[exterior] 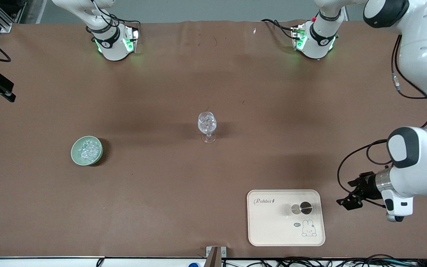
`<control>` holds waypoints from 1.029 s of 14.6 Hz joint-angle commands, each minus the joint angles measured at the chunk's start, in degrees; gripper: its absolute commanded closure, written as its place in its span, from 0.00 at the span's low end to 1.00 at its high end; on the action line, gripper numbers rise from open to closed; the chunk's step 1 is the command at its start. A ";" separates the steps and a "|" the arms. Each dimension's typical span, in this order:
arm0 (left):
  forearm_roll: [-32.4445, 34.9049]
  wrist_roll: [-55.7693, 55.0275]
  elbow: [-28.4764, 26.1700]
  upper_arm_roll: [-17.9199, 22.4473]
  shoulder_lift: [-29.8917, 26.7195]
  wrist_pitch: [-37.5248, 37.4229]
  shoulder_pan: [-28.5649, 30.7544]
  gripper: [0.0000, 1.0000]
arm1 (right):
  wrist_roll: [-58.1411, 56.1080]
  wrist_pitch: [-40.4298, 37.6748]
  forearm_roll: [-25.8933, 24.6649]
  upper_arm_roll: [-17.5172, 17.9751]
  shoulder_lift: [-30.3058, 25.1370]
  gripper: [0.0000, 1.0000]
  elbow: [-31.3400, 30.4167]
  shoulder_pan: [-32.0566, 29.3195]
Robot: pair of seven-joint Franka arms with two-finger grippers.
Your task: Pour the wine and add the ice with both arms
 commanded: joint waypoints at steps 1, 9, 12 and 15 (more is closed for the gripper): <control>3.49 10.57 -3.25 0.07 -6.74 -4.47 1.03 0.00 | -0.84 -5.17 1.60 0.96 1.89 0.00 5.56 -1.04; 6.12 23.86 -3.08 -0.10 -20.54 -14.40 -0.37 0.00 | -1.10 -11.96 3.98 1.40 3.13 0.00 4.87 -0.07; 6.22 24.23 -3.08 -1.85 -24.41 -18.45 -1.08 0.00 | -1.10 -11.09 3.98 1.40 3.13 0.00 4.79 -0.16; 5.95 27.90 -4.47 -1.17 -29.15 -22.67 -2.38 0.00 | -1.10 -9.85 4.24 1.32 3.04 0.00 4.35 -0.25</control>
